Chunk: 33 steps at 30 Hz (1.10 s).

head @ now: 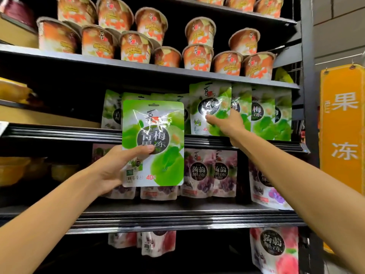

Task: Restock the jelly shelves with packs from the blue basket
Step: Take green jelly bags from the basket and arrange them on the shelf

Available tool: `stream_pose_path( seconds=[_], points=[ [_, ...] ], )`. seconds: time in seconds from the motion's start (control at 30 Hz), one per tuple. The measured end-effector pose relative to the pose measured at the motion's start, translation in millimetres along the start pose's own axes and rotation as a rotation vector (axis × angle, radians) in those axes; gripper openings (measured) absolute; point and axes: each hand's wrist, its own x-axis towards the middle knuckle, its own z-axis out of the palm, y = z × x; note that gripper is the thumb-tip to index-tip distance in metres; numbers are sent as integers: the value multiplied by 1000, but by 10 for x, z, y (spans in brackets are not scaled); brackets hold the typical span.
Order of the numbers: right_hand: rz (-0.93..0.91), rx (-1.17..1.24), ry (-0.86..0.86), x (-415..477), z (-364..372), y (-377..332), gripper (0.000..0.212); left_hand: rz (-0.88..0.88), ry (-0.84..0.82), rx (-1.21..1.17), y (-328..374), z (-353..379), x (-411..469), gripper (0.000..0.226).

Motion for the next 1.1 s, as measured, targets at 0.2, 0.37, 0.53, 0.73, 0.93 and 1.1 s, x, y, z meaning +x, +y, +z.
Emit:
stream_pose_path(
  seconds=[0.2,0.37,0.53,0.73,0.93,1.1],
  points=[
    [-84,-138,15,-78,-240,72,80,-15,31,-21,-48,-15,44,87],
    [-147,-307,57,-141,-374,116,59,-25,23,-37,-40,43,74,79],
    [-91,-359,128,-203,-330,107,50,-33,29,-47,2,122,113,46],
    [-94,-369,153,-231,-331,133,54,-45,46,-10,86,203,139,44],
    [-226,-60,-35,-483,-218,-125,35,-44,67,-29,157,269,210,53],
    [-34,149,-676,-774,-24,-326,49,-20,20,-31,273,360,302,37]
  ],
)
